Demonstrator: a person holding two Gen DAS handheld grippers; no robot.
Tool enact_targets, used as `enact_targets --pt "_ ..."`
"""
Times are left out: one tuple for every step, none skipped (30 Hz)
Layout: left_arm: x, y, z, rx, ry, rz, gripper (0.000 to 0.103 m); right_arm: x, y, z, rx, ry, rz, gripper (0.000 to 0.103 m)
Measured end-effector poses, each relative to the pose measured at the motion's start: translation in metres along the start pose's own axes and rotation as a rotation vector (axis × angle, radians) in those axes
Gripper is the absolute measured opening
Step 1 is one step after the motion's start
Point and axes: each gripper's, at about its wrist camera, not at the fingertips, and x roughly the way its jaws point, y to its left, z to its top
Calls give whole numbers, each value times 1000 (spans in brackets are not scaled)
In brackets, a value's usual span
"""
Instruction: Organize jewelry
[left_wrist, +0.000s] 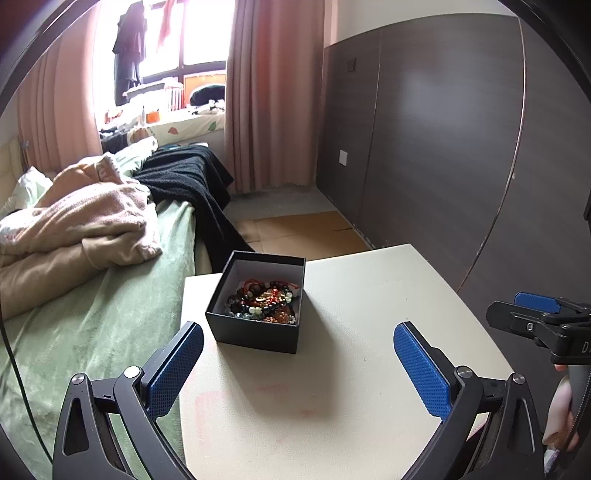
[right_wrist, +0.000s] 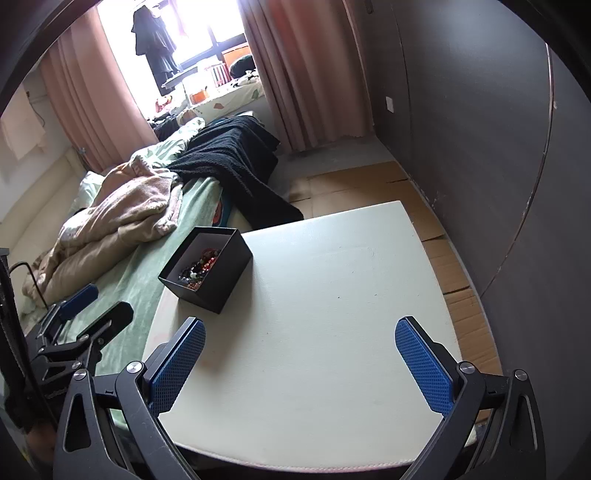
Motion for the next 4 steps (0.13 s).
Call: enact_targets --pt "1 0 0 -3 2 -1 103 -1 1 0 -1 -2 -1 103" --pt "1 0 0 -4 2 -1 103 -1 1 0 -2 -3 -2 103" --pt "1 0 1 -5 2 -1 103 -1 1 0 -1 -3 -4 103" --pt "1 0 2 -5 1 -1 103 -1 1 0 0 -3 -4 103"
